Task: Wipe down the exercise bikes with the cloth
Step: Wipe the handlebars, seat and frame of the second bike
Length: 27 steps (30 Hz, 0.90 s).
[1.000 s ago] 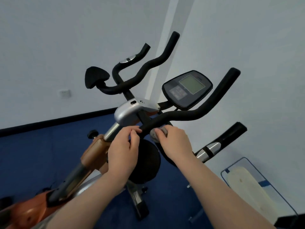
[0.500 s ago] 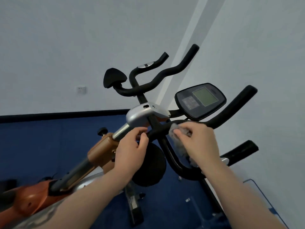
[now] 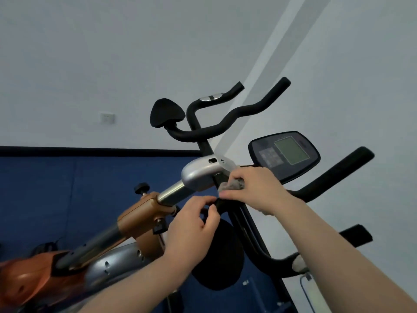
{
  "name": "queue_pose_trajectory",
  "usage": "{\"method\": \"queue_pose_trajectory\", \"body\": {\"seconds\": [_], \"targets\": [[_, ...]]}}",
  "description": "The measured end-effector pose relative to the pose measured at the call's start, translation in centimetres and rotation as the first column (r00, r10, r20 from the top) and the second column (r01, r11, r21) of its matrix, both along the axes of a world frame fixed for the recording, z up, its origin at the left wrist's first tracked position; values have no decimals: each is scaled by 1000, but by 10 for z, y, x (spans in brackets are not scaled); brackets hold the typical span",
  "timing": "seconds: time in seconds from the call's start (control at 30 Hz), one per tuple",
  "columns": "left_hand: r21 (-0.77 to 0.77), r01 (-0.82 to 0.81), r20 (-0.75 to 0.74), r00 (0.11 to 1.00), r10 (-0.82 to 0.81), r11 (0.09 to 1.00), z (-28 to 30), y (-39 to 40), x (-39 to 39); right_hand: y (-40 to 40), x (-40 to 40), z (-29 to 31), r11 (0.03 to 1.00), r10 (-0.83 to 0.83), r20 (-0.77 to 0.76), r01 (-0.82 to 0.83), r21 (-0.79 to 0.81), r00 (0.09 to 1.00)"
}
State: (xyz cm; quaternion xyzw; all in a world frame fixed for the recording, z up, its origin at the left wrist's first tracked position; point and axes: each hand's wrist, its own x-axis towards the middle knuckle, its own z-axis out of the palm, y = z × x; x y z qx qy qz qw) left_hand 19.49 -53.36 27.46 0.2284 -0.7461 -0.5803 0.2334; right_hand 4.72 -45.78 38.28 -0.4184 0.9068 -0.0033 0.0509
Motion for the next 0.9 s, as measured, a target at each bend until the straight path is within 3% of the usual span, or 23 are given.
{"method": "queue_pose_trajectory", "body": {"seconds": [0.13, 0.23, 0.37, 0.43, 0.67, 0.8, 0.9], "targets": [[-15, 27, 6, 1000, -27, 1000, 2, -1, 0, -12, -10, 9, 991, -131, 133, 124, 55, 982], [-8, 39, -3, 999, -39, 999, 4, -2, 1, -24, -16, 9, 972, -224, 119, 213, 97, 967], [-10, 40, -22, 999, -41, 999, 6, -2, 3, -18, 0, -2, 979, -69, -139, 94, 183, 988], [-10, 43, -24, 999, -43, 999, 7, -3, 2, -16, 3, -5, 977, 5, -191, 36, 212, 982], [-47, 51, -21, 998, -52, 998, 8, -3, 2, -25, -2, -9, 984, -7, -115, 27, 174, 993], [-69, 57, -22, 998, -58, 996, 6, -5, 1, -3, 6, -18, 995, 84, -199, -71, 74, 976], [-78, 50, -9, 999, -51, 996, 5, -5, -1, -11, -5, -21, 1000, 3, -166, 0, 23, 986]]}}
